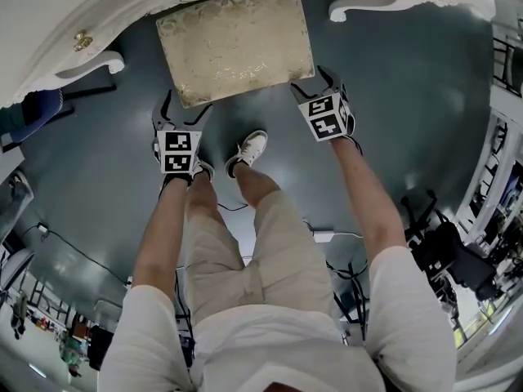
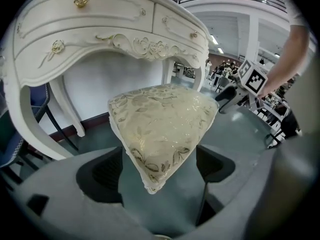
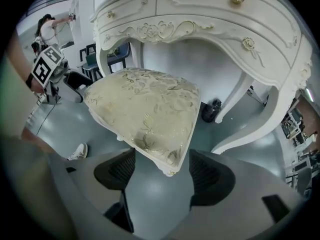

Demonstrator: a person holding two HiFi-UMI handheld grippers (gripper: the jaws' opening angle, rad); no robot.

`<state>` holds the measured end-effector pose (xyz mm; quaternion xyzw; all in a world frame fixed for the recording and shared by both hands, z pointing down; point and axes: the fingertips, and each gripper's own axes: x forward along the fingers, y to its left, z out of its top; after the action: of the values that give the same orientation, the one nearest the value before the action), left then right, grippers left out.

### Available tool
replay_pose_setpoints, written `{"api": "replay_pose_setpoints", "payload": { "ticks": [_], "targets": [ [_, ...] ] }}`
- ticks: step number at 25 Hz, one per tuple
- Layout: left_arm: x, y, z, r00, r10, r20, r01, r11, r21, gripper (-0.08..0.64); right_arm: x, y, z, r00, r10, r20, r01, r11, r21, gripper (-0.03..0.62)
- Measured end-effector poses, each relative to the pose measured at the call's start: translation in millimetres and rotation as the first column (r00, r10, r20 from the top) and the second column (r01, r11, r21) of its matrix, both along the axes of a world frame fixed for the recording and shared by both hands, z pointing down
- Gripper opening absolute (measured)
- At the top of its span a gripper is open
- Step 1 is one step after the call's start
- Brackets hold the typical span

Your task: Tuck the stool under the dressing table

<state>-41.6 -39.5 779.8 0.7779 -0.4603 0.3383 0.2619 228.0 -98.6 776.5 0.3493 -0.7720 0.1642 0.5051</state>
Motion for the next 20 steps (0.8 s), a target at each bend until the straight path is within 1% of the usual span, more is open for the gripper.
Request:
{"api": "replay_pose_setpoints", "payload": {
  "ticks": [4,7,9,11,15,18,20],
  "targets": [
    [8,-6,7,1.000,0.003,-0.024,-0.003,1.000,-0.014,0.461,-5,-1,7,1.000,0.009,-0.002,-0.009,1.000,-0.008,0.319],
    [9,-8,9,1.000,0.003,-0.027,-0.003,1.000,-0.012,0.456,-11,-3,11,0.999,0.036,-0.002,-0.036,0.999,-0.019,0.301],
    [9,-8,10,1.000,-0.002,-0.030,0.001,1.000,-0.009,0.451,-11,-3,13,0.999,0.034,-0.007,-0.035,0.999,-0.024,0.298],
    [10,-8,12,0.999,-0.012,-0.049,0.011,1.000,-0.009,0.445,-10,-3,14,0.999,0.027,-0.031,-0.028,0.999,-0.033,0.298],
    [11,-9,12,0.997,-0.021,-0.078,0.021,1.000,-0.008,0.437,-10,-2,19,0.990,0.025,-0.140,-0.035,0.997,-0.066,0.299],
    [11,-10,13,0.997,-0.030,-0.075,0.028,0.999,-0.021,0.437,-10,-3,20,0.988,0.021,-0.153,-0.036,0.995,-0.096,0.300],
    [11,-9,13,0.996,-0.042,-0.077,0.040,0.999,-0.027,0.437,-10,-3,19,0.989,0.014,-0.151,-0.028,0.995,-0.096,0.310]
  ]
}}
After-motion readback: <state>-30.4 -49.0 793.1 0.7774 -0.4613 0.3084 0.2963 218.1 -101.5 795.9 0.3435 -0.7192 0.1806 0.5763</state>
